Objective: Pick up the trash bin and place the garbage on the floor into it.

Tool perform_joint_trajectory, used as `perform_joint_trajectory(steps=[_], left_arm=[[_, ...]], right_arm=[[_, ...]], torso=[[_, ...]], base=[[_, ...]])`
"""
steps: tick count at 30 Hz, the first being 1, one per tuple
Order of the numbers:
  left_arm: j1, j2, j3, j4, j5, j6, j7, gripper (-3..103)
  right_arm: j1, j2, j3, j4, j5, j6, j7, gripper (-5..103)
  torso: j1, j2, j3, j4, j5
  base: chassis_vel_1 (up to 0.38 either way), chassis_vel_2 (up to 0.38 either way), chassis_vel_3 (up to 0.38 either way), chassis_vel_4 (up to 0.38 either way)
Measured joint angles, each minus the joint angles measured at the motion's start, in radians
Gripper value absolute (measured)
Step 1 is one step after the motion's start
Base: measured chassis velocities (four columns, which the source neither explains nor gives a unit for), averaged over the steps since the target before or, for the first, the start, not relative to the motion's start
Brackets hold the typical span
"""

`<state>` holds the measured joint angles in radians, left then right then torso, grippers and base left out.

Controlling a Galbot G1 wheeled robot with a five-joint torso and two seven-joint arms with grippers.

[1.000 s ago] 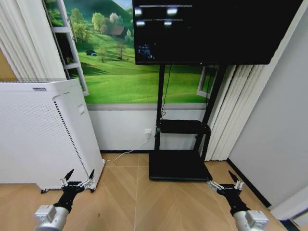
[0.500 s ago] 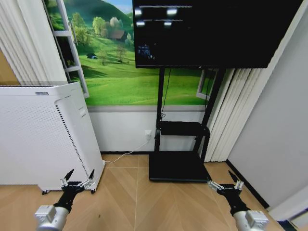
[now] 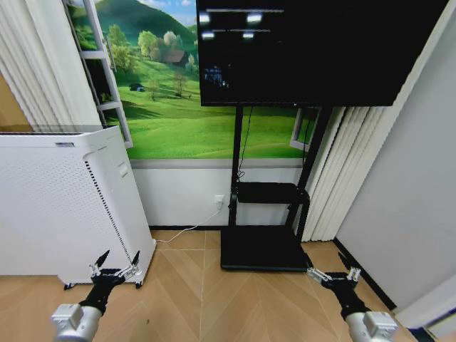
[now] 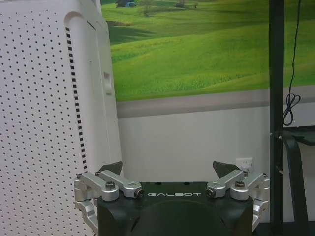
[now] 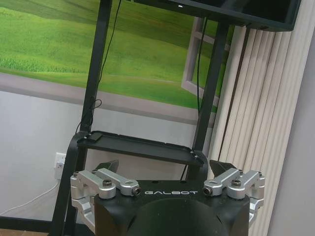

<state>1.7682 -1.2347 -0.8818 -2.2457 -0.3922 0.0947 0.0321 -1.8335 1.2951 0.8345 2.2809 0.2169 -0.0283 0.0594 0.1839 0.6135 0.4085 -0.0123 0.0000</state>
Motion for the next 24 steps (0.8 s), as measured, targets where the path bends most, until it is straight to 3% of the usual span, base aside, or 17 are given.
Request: perform_joint_trajectory(steps=[24], left_arm=[[0.000, 0.000, 0.000, 0.000, 0.000, 0.000, 0.000, 100]], right_arm=[[0.000, 0.000, 0.000, 0.000, 0.000, 0.000, 0.000, 100]], torso=[[0.043, 0.106, 0.063, 0.0000, 0.0000]], base=[[0.000, 0.000, 0.000, 0.000]])
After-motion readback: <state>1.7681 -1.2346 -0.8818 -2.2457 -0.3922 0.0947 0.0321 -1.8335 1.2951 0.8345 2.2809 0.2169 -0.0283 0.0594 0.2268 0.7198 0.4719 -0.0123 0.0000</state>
